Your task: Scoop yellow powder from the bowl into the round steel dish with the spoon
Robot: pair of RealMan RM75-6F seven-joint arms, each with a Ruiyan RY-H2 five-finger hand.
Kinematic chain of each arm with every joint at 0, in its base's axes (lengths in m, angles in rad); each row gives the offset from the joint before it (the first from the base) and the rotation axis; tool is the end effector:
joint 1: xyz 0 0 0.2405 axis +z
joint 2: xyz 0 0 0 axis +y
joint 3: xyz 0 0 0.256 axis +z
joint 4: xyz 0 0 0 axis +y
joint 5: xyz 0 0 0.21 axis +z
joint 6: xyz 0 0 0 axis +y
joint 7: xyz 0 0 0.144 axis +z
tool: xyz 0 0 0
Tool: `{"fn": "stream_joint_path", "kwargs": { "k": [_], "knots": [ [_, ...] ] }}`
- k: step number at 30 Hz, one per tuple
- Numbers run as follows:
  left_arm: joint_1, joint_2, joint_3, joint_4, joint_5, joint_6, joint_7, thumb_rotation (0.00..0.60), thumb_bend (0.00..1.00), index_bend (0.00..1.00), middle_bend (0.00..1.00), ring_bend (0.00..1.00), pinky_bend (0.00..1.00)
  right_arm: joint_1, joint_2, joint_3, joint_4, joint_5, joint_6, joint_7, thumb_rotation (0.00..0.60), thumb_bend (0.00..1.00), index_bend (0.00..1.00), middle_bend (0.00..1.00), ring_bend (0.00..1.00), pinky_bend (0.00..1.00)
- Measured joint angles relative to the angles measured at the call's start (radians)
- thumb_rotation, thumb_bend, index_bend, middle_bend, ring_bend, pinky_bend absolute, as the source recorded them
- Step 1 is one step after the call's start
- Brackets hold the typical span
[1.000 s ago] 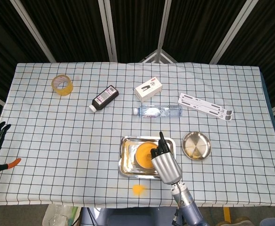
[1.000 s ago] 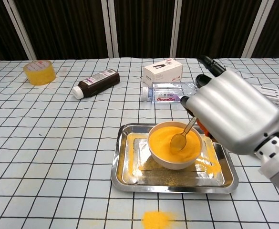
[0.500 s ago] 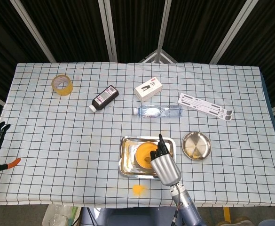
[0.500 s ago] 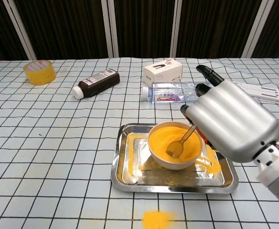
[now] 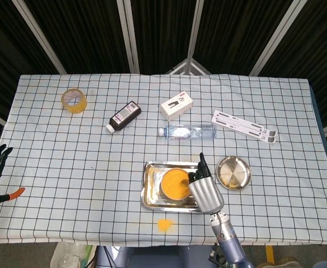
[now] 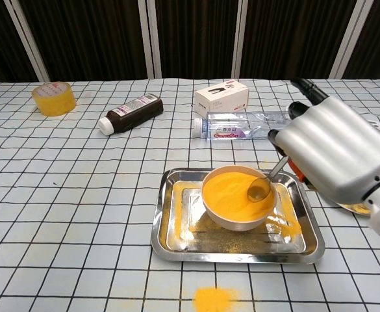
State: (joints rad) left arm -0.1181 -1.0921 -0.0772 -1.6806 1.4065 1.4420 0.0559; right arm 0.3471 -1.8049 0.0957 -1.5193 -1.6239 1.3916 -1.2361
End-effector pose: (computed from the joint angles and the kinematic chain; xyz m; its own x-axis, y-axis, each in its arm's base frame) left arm -0.3052 0.1955 0.1640 0.3966 0.0124 0.9179 0.9169 0.0439 -0.3967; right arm -0.1346 -0.2224 -0.0351 0.8139 0.3134 0.4892 -0.4246 -0.2540 0.8690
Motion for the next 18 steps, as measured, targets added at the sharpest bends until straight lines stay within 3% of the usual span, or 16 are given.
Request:
{"fn": "stream_joint_path", "kwargs": {
  "k": [8,18],
  "knots": [
    [0.001,0.000,0.001,-0.002,-0.001,-0.001,-0.001,0.600,0.00,0.00,0.00,0.00,0.00,0.002,0.014,-0.003,-0.050,-0.013,0.001,0.014,0.600,0.65,0.67,0.62,0.29,0.00],
    [0.000,0.002,0.001,-0.002,0.000,-0.003,-0.006,0.600,0.00,0.00,0.00,0.00,0.00,0.008,0.023,0.027,-0.038,-0.003,0.004,0.013,0.600,0.65,0.67,0.62,0.29,0.00]
  ]
}}
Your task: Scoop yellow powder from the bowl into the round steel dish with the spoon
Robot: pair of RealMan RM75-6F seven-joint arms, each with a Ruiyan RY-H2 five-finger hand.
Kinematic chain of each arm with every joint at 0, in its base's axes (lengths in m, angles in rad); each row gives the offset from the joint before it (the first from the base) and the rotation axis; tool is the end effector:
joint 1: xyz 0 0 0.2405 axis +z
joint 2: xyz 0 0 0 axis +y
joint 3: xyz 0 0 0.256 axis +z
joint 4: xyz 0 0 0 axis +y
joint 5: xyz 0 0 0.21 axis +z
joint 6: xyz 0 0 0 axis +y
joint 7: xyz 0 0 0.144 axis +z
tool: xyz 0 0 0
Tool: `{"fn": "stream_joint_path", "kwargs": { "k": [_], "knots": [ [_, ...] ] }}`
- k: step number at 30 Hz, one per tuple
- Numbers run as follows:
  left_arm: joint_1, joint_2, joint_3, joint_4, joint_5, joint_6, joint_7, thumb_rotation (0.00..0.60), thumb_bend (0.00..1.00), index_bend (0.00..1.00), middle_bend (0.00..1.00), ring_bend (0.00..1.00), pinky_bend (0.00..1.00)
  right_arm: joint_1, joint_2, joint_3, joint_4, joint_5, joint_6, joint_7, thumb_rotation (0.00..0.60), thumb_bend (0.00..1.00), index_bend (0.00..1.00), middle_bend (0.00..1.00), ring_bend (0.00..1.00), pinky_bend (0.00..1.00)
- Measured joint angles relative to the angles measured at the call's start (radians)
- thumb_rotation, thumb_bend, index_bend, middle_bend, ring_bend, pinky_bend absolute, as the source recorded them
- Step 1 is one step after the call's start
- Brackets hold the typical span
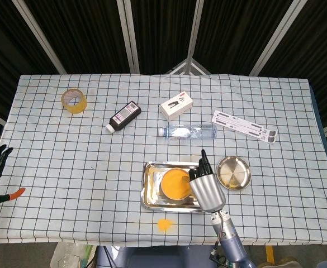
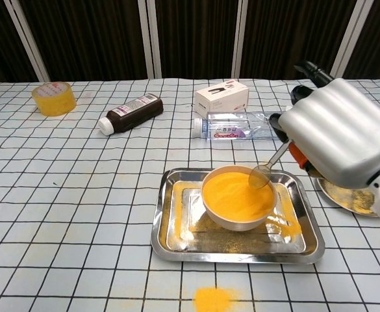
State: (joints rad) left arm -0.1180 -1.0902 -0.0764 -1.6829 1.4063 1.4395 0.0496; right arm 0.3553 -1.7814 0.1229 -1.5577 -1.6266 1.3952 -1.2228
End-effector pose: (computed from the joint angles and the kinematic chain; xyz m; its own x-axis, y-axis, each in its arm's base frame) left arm -0.3051 0.1953 0.1639 0.3904 0.0155 0.9205 0.9195 0.0441 -0.3907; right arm -0.1290 -0.2285 -0.0233 0.7931 0.3291 0.5125 -0.4544 -0.2407 0.8577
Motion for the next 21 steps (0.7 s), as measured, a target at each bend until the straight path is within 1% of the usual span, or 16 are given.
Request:
{"fn": "stream_joint_path", "kwargs": {
  "k": [5,9,21],
  "knots": [
    [0.000,0.000,0.001,0.002,0.001,0.000,0.000,0.600,0.00,0.00,0.00,0.00,0.00,-0.001,0.006,0.012,0.013,0.016,0.003,0.006,0.600,0.65,0.67,0.62,0.29,0.00],
    [-0.001,-0.001,0.002,0.001,0.001,-0.002,0.002,0.600,0.00,0.00,0.00,0.00,0.00,-0.004,0.007,0.006,0.021,0.017,0.006,0.016,0.600,0.65,0.67,0.62,0.29,0.00],
    [0.000,0.000,0.002,0.000,0.000,-0.002,0.005,0.600,0.00,0.00,0.00,0.00,0.00,-0.013,-0.024,-0.055,0.020,-0.008,0.001,0.044,0.600,0.65,0.67,0.62,0.29,0.00]
  ]
}}
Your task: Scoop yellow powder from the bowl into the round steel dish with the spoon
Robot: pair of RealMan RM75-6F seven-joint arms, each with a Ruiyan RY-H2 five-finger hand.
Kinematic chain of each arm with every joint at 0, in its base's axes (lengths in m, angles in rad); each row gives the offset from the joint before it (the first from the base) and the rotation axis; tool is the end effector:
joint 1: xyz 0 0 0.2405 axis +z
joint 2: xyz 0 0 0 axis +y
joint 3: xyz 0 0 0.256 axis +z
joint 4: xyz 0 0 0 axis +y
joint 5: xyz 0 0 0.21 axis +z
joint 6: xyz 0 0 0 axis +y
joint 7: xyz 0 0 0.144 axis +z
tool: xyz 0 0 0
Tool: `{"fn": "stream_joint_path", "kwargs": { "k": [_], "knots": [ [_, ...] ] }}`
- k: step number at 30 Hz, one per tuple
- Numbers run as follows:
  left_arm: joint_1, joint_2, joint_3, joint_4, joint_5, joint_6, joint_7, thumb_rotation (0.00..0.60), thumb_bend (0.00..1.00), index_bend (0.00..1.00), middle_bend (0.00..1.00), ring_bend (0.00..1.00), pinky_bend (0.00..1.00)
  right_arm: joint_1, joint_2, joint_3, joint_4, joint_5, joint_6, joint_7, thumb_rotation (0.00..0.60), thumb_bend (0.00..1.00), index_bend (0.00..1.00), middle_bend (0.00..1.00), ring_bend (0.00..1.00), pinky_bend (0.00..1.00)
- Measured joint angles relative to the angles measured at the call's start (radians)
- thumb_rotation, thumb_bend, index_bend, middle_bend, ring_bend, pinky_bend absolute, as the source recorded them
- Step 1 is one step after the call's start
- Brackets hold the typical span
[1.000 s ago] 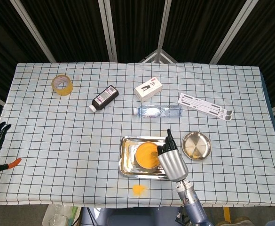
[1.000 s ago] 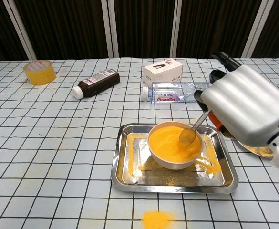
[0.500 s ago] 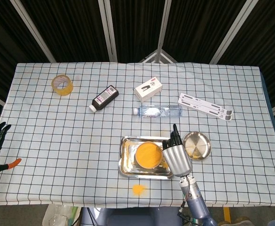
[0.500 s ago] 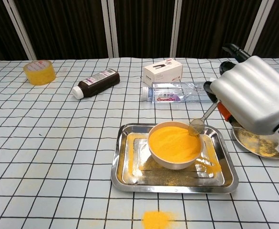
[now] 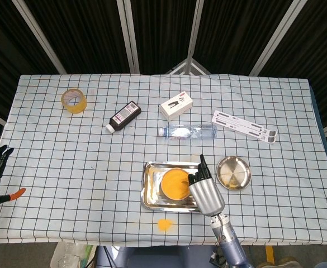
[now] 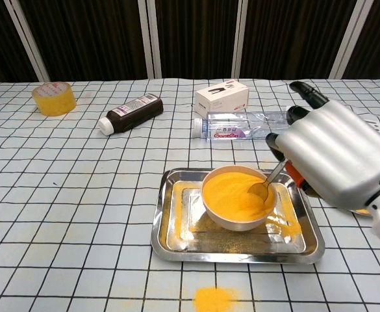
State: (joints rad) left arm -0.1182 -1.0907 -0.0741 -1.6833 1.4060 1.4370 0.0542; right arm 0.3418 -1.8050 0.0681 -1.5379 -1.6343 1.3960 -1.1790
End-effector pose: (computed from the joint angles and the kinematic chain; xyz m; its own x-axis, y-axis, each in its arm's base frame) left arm -0.3053 0.1948 0.1631 0.3938 0.0205 0.9190 0.9179 0.0441 -0.3944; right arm -0.1316 -0.2137 -0.0375 0.7792 0.2941 0.5534 -0.4754 -0.2981 0.8277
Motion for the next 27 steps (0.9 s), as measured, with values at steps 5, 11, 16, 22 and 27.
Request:
{"fn": "stream_joint_path", "kwargs": {
  "k": [5,11,16,22,27],
  "knots": [
    [0.000,0.001,0.000,0.000,0.001,0.001,-0.003,0.600,0.00,0.00,0.00,0.00,0.00,0.000,-0.013,-0.008,-0.014,-0.013,-0.002,0.001,0.600,0.65,0.67,0.62,0.29,0.00],
    [0.001,0.001,-0.001,0.000,0.001,0.002,-0.005,0.600,0.00,0.00,0.00,0.00,0.00,0.006,-0.014,0.007,-0.036,-0.033,0.004,-0.003,0.600,0.65,0.67,0.62,0.29,0.00],
    [0.001,0.001,-0.001,0.000,0.000,0.002,-0.004,0.600,0.00,0.00,0.00,0.00,0.00,0.014,-0.001,0.027,-0.038,-0.046,0.009,-0.007,0.600,0.65,0.67,0.62,0.29,0.00],
    [0.001,-0.001,0.000,0.001,0.002,0.003,0.000,0.600,0.00,0.00,0.00,0.00,0.00,0.019,0.023,0.005,0.036,-0.094,0.007,-0.020,0.600,0.65,0.67,0.62,0.29,0.00],
    [0.000,-0.001,-0.001,0.001,-0.002,0.001,0.001,0.600,0.00,0.00,0.00,0.00,0.00,0.027,0.030,0.019,0.048,-0.115,0.019,-0.005,0.600,0.65,0.67,0.62,0.29,0.00]
  ]
}}
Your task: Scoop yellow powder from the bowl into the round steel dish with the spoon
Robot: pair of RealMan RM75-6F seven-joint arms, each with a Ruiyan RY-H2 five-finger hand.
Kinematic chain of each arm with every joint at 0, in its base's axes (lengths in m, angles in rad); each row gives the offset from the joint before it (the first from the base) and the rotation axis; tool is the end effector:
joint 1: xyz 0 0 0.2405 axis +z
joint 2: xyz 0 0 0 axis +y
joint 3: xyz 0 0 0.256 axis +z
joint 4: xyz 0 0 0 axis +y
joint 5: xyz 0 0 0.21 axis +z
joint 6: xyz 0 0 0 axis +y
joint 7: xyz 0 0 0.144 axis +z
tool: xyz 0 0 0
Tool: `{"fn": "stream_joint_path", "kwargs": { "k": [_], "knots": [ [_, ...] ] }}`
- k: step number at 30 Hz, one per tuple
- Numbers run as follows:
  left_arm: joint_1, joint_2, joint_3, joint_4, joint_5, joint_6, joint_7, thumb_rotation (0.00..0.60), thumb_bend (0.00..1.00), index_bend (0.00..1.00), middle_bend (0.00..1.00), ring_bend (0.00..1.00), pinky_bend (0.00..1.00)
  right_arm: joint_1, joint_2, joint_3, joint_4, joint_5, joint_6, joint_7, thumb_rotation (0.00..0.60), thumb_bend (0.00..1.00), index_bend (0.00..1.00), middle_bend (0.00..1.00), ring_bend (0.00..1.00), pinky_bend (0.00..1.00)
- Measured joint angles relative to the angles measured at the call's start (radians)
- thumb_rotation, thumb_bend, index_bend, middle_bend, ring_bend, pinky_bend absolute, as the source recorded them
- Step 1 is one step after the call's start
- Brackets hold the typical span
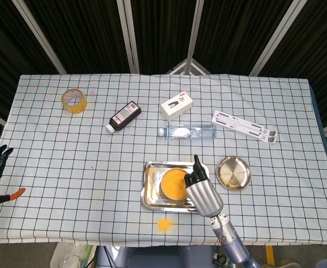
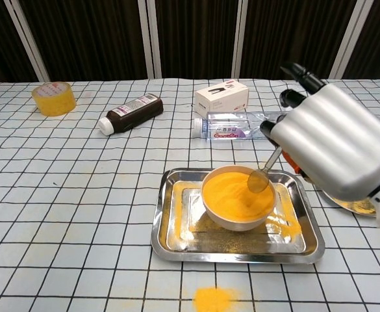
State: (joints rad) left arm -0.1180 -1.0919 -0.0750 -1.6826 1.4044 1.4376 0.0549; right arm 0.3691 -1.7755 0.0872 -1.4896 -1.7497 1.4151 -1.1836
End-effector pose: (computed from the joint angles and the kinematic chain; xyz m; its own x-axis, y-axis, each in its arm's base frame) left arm -0.3055 0.1949 0.1630 0.3938 0.0193 0.9190 0.9179 0.0458 -0.3942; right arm -0.1285 -0.2210 -0.0262 0.7643 0.4378 0.4735 -0.3827 -0.2830 0.8795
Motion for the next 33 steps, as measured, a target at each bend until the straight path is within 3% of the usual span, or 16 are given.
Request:
{"fn": "stream_joint_path", "kwargs": {
  "k": [9,20,27,33],
  "knots": [
    [0.000,0.002,0.000,-0.002,-0.002,-0.001,-0.004,0.600,0.00,0.00,0.00,0.00,0.00,-0.007,0.014,0.014,-0.038,0.025,-0.005,0.004,0.600,0.65,0.67,0.62,0.29,0.00],
    [-0.001,0.003,-0.003,0.000,-0.001,0.000,-0.012,0.600,0.00,0.00,0.00,0.00,0.00,-0.058,0.066,0.141,-0.148,0.210,0.047,0.063,0.600,0.65,0.67,0.62,0.29,0.00],
    [-0.002,0.002,-0.003,0.001,-0.001,-0.001,-0.007,0.600,0.00,0.00,0.00,0.00,0.00,-0.123,0.118,0.160,-0.121,0.387,0.054,0.172,0.600,0.65,0.67,0.62,0.29,0.00],
    [-0.002,0.000,-0.002,0.000,-0.005,-0.004,0.000,0.600,0.00,0.00,0.00,0.00,0.00,-0.155,0.114,0.154,-0.050,0.475,0.049,0.277,0.600,0.65,0.67,0.62,0.29,0.00]
  ]
}}
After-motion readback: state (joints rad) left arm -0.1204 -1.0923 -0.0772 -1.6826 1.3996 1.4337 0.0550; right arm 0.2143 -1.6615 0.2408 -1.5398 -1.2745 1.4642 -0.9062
